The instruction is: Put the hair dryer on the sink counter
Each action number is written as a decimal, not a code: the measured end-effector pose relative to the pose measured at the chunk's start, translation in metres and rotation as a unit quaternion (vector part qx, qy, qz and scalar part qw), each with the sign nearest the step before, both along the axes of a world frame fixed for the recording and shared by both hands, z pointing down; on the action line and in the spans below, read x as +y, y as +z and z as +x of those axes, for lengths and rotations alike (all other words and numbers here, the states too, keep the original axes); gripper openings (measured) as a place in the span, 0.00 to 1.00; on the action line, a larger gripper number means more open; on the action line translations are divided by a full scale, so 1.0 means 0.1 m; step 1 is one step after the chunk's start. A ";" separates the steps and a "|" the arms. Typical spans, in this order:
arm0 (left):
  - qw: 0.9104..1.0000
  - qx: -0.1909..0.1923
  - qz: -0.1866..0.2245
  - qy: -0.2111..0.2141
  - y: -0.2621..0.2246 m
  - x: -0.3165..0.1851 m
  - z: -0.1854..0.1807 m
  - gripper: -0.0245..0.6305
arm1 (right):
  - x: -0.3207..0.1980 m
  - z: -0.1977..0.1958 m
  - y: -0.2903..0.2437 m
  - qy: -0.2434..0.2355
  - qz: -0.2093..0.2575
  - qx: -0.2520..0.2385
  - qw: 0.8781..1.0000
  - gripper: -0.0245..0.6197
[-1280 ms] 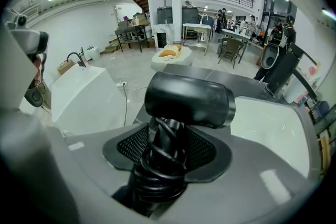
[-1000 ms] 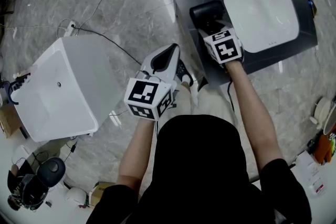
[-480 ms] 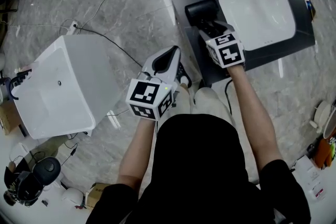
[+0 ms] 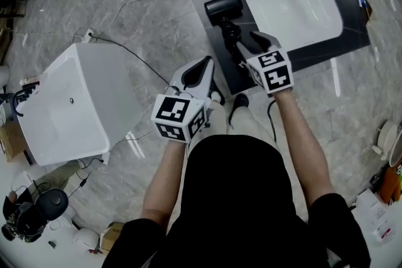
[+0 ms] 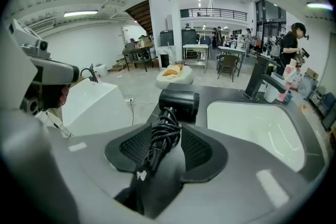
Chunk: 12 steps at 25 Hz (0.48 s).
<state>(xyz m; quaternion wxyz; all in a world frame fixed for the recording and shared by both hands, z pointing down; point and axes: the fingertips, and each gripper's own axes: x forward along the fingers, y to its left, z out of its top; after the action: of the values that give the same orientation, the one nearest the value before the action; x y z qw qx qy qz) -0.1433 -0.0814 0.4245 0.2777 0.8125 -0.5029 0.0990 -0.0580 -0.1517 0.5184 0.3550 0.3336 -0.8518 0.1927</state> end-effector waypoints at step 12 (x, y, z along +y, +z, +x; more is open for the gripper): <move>1.000 -0.010 0.014 -0.002 -0.21 0.44 0.60 0.04 | 0.62 0.57 -0.62 -0.004 0.055 -0.057 0.997 0.18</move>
<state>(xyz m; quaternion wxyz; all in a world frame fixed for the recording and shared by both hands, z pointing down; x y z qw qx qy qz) -0.0835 -0.0379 0.4039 0.2614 0.8142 -0.5088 0.0992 -0.0007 -0.0897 0.4562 0.2880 0.3379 -0.8811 0.1630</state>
